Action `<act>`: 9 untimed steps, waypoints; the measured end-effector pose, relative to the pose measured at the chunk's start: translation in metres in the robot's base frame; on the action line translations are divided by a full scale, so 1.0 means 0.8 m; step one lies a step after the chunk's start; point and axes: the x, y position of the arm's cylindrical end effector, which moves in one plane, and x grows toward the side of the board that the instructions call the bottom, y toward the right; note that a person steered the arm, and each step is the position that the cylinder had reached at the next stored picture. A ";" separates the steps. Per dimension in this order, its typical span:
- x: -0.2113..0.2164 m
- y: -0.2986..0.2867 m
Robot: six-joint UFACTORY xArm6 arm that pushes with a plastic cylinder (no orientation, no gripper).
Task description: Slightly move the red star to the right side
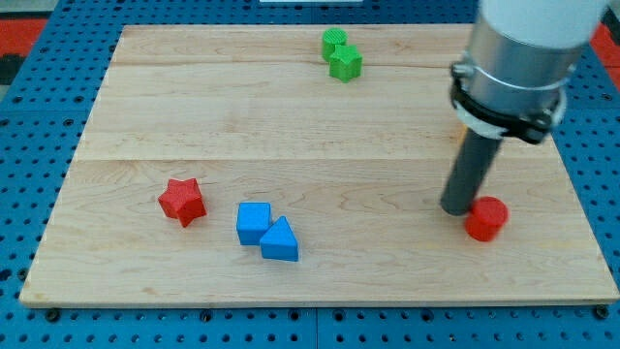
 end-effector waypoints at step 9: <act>-0.109 -0.480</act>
